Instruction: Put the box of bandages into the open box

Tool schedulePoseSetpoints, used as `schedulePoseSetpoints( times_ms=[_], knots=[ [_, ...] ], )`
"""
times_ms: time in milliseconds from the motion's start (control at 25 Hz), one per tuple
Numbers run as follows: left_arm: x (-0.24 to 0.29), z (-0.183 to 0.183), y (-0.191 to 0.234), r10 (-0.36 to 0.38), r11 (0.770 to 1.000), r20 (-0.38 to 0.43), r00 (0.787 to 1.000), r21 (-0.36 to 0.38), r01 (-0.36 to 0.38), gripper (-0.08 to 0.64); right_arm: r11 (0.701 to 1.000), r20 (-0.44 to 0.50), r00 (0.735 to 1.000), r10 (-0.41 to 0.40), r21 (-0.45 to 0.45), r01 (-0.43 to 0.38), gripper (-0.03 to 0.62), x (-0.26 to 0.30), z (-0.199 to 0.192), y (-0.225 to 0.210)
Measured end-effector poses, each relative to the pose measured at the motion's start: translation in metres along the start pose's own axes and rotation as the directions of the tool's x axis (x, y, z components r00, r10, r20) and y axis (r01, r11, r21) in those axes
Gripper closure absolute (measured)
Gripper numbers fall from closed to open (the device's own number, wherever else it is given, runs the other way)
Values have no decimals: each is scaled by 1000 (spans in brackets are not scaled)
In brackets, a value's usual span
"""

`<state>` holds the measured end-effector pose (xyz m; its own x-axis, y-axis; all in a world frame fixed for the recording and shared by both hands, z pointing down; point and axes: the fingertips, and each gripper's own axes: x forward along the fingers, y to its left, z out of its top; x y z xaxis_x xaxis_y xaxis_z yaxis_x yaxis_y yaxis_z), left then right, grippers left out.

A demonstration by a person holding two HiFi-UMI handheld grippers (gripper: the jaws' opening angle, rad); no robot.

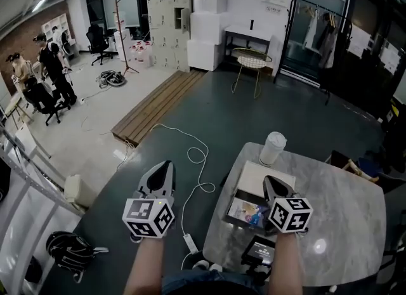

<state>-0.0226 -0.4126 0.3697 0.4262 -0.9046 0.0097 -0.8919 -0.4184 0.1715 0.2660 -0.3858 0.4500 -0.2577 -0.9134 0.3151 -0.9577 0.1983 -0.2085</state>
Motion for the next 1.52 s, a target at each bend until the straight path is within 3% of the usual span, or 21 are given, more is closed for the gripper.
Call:
schedulePoseSetpoints(
  times_ms=[120,320,560,800,1120,1360,1520],
  knots=[
    [3,3,-7,-23,1000,4,1000,8,23,548,998,238,970,40,-61,-26,565,-23,35,12],
    [6,-2,-20,-69,998,9,998,14,69,548,986,356,934,17,-162,44,565,-53,55,16],
    [25,-7,-47,-138,990,1,990,19,138,548,984,386,921,-50,-139,111,566,-76,54,-7],
    [43,1,-79,-226,973,8,974,44,226,548,975,455,881,-126,-106,194,568,-116,74,-28],
    [62,-1,-111,-314,948,8,949,60,313,548,932,443,866,-232,-153,328,568,-171,81,-65],
    [59,8,-129,-398,913,26,917,105,394,548,898,458,844,-280,-185,398,568,-203,91,-76],
    [58,10,-127,-396,914,29,918,109,391,548,891,456,846,-277,-208,404,568,-203,92,-75]
  ],
)
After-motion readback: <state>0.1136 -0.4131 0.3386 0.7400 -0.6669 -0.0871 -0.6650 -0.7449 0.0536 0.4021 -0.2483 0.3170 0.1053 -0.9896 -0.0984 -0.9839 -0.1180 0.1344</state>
